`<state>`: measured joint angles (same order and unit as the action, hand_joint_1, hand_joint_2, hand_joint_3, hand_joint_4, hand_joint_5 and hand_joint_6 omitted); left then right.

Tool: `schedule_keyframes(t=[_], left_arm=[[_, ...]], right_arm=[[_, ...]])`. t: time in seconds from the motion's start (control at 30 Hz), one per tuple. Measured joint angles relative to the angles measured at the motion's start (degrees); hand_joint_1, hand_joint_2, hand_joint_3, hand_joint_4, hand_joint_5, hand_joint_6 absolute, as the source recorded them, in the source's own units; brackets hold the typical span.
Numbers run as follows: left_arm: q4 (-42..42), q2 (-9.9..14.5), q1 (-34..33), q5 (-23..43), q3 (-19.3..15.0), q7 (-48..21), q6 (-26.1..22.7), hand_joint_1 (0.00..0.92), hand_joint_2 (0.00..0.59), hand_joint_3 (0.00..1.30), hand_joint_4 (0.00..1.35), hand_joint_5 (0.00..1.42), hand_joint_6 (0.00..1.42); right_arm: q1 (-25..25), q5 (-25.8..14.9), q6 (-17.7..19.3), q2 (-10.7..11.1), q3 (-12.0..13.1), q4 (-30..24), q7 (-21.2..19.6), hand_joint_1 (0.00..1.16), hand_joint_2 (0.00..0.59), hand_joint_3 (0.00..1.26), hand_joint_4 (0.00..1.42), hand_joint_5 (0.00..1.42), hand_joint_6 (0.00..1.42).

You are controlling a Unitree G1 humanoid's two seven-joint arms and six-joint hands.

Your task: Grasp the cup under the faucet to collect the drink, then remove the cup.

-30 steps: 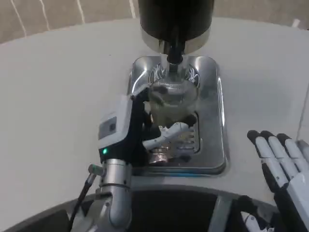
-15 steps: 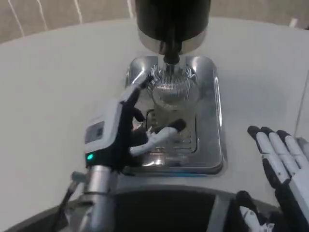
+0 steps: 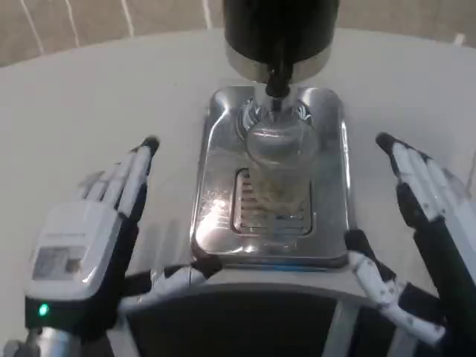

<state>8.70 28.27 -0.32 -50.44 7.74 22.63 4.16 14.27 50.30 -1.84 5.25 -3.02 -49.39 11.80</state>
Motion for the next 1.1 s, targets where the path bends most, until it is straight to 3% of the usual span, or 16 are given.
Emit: schedule_keyframes(t=[0.27, 0.57, 0.8, 0.97, 1.1], left_arm=[[5.00, -1.69, 7.78, -2.56, 0.85, -4.42, -2.82, 0.000, 0.116, 0.00, 0.00, 0.00, 0.00], [7.89, -2.62, 12.06, -5.00, 1.52, -4.67, -2.86, 0.000, 0.115, 0.00, 0.00, 0.00, 0.00], [8.74, -3.15, 13.16, -6.38, 1.90, -4.67, -2.77, 0.000, 0.114, 0.00, 0.00, 0.00, 0.00], [9.32, -3.51, 13.94, -6.38, 1.66, -4.63, -2.68, 0.000, 0.114, 0.00, 0.00, 0.00, 0.00], [10.18, -4.09, 14.66, -6.39, 1.45, -4.35, -2.53, 0.000, 0.114, 0.00, 0.00, 0.00, 0.00]], right_arm=[[-7.26, -3.95, -2.96, -0.41, -0.59, 0.51, 1.97, 0.41, 0.528, 0.00, 0.00, 0.00, 0.00], [-13.28, -12.97, -3.78, 2.02, 1.11, 3.85, 2.40, 0.42, 0.533, 0.00, 0.00, 0.00, 0.00], [-16.29, -20.61, -4.49, 2.22, 1.00, 4.72, 2.56, 0.47, 0.534, 0.00, 0.00, 0.00, 0.00], [-20.07, -24.23, -7.80, 2.15, 0.31, 6.34, 3.10, 0.47, 0.531, 0.00, 0.00, 0.00, 0.00], [-25.91, -27.02, -11.53, 1.78, -0.63, 7.47, 3.26, 0.47, 0.533, 0.00, 0.00, 0.00, 0.00]])
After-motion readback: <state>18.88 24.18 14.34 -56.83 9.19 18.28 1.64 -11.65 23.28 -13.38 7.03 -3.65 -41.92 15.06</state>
